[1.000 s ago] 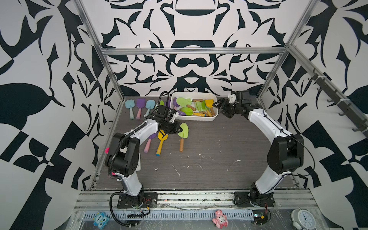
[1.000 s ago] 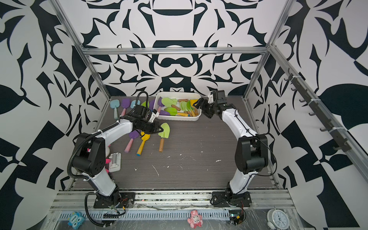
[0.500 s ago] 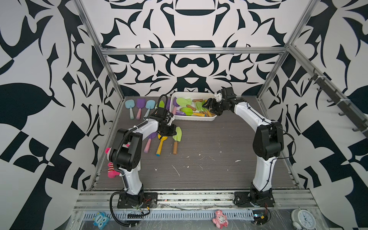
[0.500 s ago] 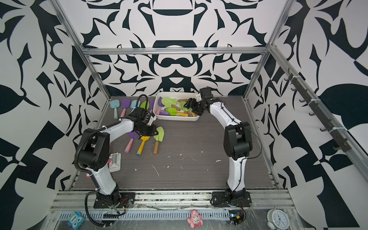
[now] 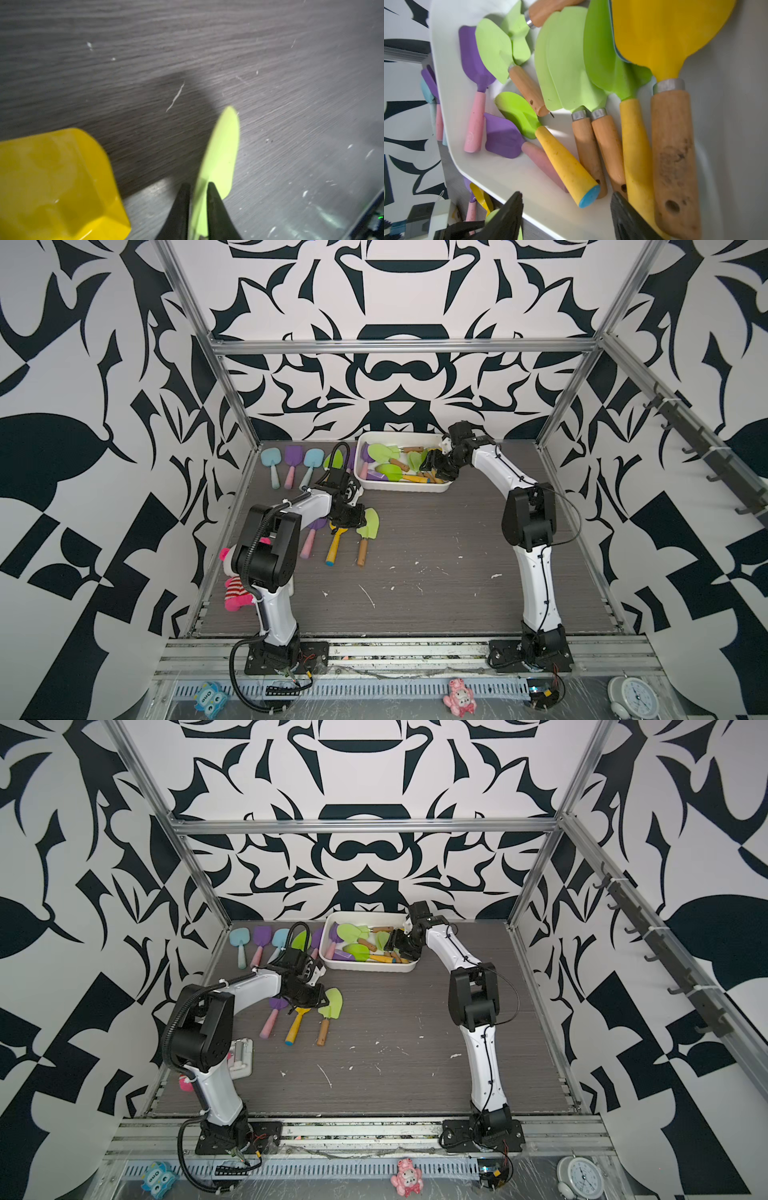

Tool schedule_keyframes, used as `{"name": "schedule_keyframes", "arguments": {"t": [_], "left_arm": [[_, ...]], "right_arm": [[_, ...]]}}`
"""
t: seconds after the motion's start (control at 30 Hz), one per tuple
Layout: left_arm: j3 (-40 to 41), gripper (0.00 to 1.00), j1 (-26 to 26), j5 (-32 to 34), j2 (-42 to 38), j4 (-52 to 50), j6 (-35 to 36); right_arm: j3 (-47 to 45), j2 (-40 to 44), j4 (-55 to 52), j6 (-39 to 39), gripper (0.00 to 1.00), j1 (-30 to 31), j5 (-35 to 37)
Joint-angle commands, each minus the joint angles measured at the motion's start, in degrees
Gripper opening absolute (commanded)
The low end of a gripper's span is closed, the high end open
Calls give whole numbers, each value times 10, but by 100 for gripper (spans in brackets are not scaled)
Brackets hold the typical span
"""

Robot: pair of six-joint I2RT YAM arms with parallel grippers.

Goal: Take the shovel out of the storage box
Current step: Place the shovel at the center of the board.

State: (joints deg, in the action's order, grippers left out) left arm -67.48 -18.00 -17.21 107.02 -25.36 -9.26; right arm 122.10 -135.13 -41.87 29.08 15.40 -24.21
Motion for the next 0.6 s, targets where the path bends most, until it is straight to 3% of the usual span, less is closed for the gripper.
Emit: {"name": "schedule_keyframes", "arguments": {"t": [0.0,0.13,0.57], "left_arm": [[9,32,2,24,7,-5,8],[13,41,2,41,-6,-5,7],[6,46,3,41,-87,-25,-38]], "right_arm": [[35,3,-31,-29,70,7,-3],[51,-15,-42,-42,70,9,-18],[119,-65,-113,-86,57,17,-28]]}}
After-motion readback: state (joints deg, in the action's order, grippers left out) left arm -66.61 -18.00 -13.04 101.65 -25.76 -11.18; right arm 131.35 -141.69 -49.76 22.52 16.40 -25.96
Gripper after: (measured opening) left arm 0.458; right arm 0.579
